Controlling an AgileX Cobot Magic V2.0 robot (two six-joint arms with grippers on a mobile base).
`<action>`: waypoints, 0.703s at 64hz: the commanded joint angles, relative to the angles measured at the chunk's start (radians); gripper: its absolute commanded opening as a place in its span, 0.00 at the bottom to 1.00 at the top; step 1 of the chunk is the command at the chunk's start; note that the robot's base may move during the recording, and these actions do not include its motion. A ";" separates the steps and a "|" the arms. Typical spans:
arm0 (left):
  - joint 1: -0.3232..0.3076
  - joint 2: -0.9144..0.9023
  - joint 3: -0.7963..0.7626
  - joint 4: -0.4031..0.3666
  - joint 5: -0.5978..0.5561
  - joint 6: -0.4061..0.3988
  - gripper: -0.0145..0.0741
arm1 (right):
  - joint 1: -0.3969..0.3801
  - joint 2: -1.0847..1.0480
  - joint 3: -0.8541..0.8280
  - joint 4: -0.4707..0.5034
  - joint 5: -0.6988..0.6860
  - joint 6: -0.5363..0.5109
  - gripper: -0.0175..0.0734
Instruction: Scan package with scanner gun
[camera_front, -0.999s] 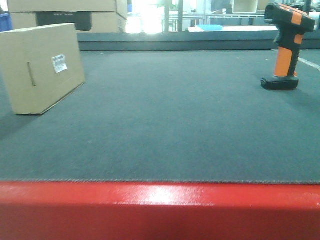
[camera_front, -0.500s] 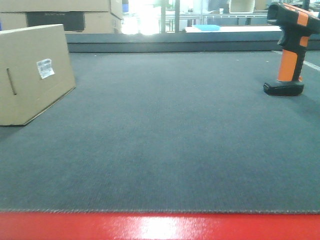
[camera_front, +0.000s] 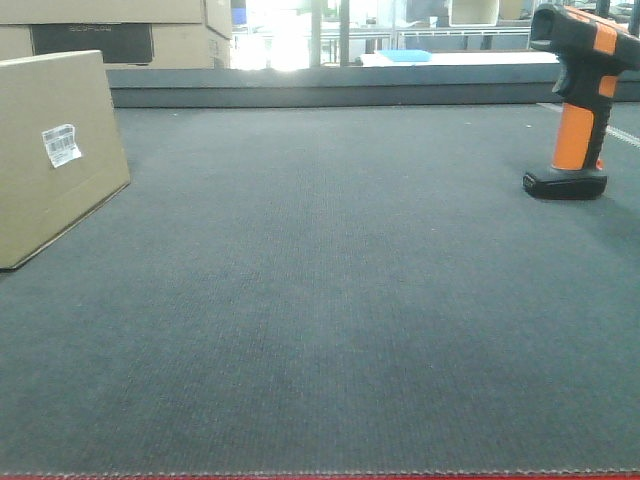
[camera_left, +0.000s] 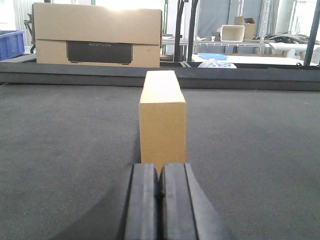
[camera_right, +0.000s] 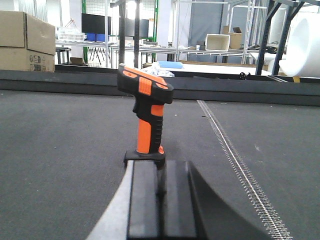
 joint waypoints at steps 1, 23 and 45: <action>0.003 -0.003 -0.002 -0.004 -0.016 0.000 0.04 | -0.005 -0.003 -0.001 -0.006 -0.016 -0.005 0.01; 0.003 -0.003 -0.002 -0.004 -0.016 0.000 0.04 | -0.005 -0.003 -0.001 -0.006 -0.016 -0.005 0.01; 0.004 -0.003 -0.002 -0.004 -0.018 0.000 0.04 | -0.005 -0.003 -0.001 -0.006 -0.016 -0.005 0.01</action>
